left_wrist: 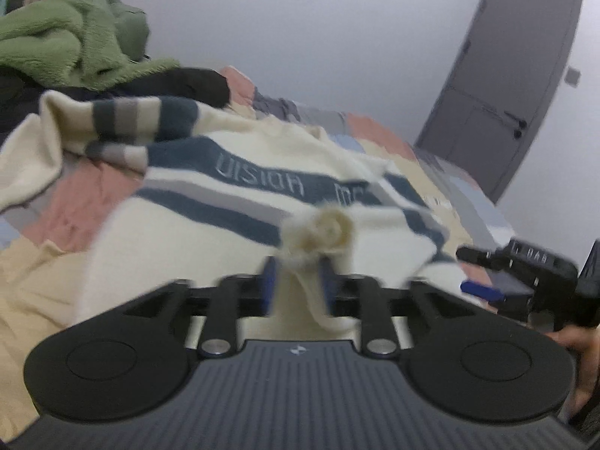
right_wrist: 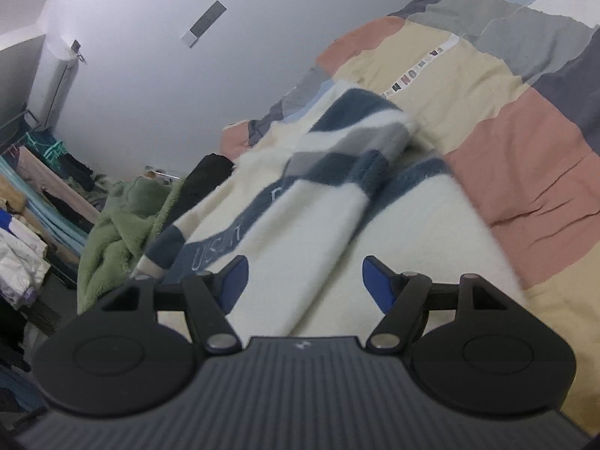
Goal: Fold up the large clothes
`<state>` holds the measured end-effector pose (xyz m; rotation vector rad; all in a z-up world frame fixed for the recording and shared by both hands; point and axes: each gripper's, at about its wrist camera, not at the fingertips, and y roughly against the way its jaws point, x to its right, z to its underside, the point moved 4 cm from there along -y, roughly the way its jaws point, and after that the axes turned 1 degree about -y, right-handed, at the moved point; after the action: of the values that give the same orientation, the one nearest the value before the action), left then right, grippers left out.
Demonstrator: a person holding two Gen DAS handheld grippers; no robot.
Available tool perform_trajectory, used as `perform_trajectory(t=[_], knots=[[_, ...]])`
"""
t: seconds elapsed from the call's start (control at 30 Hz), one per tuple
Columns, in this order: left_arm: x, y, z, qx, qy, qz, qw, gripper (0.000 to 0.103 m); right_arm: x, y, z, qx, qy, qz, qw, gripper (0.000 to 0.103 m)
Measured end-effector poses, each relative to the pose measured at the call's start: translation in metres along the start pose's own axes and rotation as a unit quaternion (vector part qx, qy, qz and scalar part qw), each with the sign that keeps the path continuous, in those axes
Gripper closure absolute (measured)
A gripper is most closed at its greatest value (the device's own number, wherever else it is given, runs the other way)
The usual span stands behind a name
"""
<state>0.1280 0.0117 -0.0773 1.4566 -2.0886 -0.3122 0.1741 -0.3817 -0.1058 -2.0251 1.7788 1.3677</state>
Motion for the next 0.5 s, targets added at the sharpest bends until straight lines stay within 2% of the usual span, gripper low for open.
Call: perform_trajectory(t=[0.03,0.17,0.27,0.43,0.5], knots=[[-0.004,0.006,-0.002,0.012,0.008,-0.002,0.9999,0.048,0.0,-0.004,-0.001,-0.001,0.0,0.001,1.0,0.033],[-0.015,0.019,-0.015,0.039,0.025,0.001,0.999,0.048,0.001,-0.026,-0.009,-0.012,0.002,0.011,1.0,0.033],[-0.019,0.022,-0.021,0.046,0.033,0.009,0.9984,0.048,0.005,-0.045,-0.014,-0.018,0.006,0.026,0.999,0.034],[-0.011,0.003,-0.013,0.018,0.02,0.033,0.9991,0.048,0.015,-0.082,-0.02,-0.026,-0.011,0.032,0.999,0.056],[-0.006,-0.008,-0.007,0.002,0.007,0.04,0.9992,0.048,0.015,-0.092,-0.024,-0.022,-0.006,0.038,0.999,0.079]])
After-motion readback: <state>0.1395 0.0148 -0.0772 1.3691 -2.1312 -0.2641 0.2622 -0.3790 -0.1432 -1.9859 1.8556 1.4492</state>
